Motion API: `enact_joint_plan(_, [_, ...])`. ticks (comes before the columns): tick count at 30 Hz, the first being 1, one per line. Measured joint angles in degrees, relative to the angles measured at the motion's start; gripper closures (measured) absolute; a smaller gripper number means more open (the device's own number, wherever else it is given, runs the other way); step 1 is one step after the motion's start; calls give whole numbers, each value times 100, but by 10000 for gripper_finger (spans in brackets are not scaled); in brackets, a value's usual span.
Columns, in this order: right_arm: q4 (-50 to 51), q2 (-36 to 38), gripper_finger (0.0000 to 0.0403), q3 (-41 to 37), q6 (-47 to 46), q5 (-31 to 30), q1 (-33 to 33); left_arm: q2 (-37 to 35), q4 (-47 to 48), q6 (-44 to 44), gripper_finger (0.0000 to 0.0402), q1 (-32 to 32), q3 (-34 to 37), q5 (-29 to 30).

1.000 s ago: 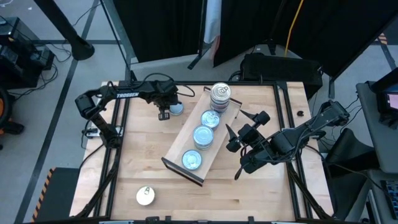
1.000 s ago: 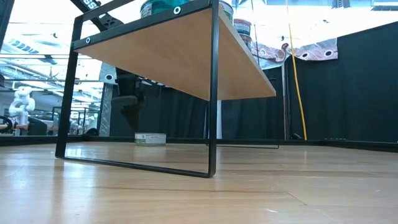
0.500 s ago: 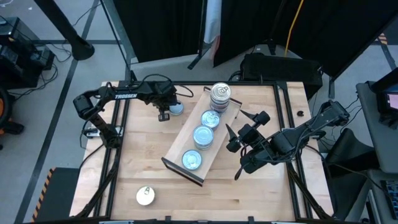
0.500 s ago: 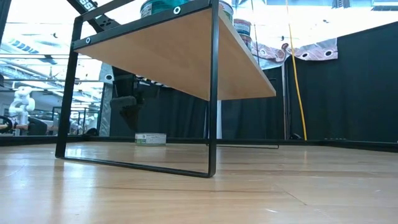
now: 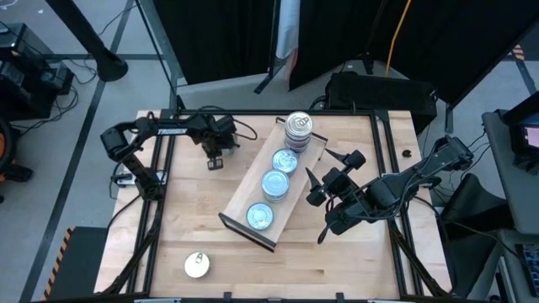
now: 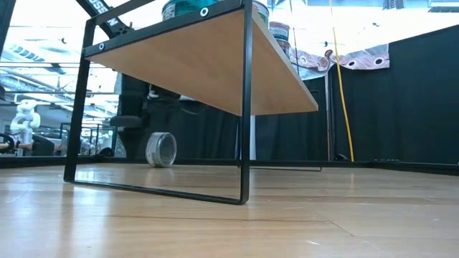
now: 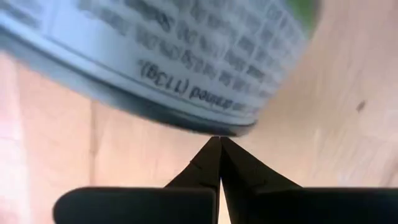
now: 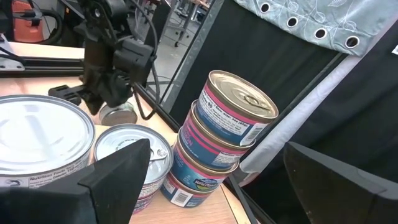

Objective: Stack canned seafood by type on shelf
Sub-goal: Stack the green tuna can on top of the green tuna can on the shelf

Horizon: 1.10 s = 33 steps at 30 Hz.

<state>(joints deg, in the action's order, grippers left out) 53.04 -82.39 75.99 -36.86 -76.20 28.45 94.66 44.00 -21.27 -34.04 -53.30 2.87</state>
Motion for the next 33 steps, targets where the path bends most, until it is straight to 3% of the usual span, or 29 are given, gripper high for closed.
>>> enact_joint_plan(4, [10,0,41,0,0,0,0,-279,486,6,393,76,28,81])
enact_joint_plan(9, [42,0,41,0,1,0,0,-1241,1082,110,397,336,-141,415])
enact_joint_plan(13, [48,0,41,0,39,0,0,-2054,906,-274,395,629,-300,452])
enact_joint_plan(17, [48,0,41,0,66,0,0,-2421,683,-850,385,955,-313,660])
enact_joint_plan(21, [48,0,41,0,67,0,0,-2378,732,-1706,333,1255,-308,1025])
enact_joint_plan(27, [46,-1,41,-2,196,0,0,-2169,227,-3118,208,1525,-308,1605])
enact_joint_plan(33, [46,-2,41,-2,313,2,15,-2000,100,-5183,107,1538,-308,1719])
